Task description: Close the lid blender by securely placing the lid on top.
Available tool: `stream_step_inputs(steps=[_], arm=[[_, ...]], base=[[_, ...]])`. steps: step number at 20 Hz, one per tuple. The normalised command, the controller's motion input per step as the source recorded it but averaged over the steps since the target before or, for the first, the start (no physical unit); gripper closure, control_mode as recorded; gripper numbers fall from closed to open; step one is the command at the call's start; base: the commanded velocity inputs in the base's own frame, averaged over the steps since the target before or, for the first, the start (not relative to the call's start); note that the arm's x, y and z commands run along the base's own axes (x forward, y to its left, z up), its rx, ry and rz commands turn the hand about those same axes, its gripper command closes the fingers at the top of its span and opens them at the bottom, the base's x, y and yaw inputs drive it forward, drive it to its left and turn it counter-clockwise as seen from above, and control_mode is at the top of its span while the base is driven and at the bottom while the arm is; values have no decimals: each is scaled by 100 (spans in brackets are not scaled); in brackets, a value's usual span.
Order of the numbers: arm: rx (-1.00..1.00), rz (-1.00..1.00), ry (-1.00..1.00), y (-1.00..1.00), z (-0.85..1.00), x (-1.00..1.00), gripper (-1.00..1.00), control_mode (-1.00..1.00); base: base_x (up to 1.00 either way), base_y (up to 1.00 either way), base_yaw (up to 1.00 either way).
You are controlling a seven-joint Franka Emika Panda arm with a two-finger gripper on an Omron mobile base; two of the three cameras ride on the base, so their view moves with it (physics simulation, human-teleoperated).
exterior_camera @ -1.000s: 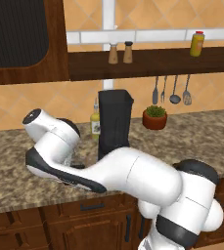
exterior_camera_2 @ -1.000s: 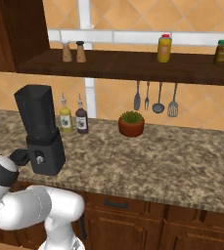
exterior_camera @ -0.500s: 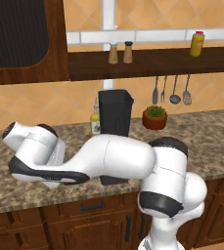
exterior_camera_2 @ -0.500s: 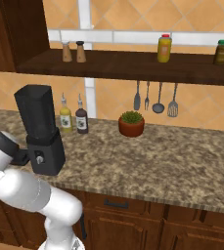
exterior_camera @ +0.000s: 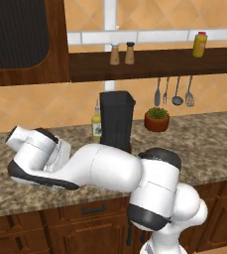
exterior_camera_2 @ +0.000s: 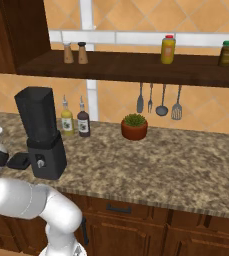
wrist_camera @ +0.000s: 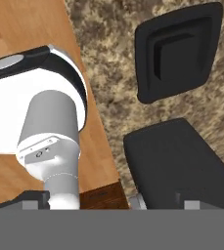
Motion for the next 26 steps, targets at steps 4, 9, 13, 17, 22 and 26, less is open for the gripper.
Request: stream_step_inputs(steps=[4,9,13,17,22,26], arm=[[6,8,-1,-55,-10,23,-100,-100],[2,14,-5,-45,-21,11,-100,-100],[0,15,-3,-13,-33,0,-100,-100],[4,11,-9,0,-37,0,-100,-100],[12,4,-7,-3,-15,2,-100,-100],[10,2,0,0,0,23,-100,-100]], base=[[0,0,0],[0,0,0],[0,0,0],[0,0,0],[0,0,0],[0,0,0]])
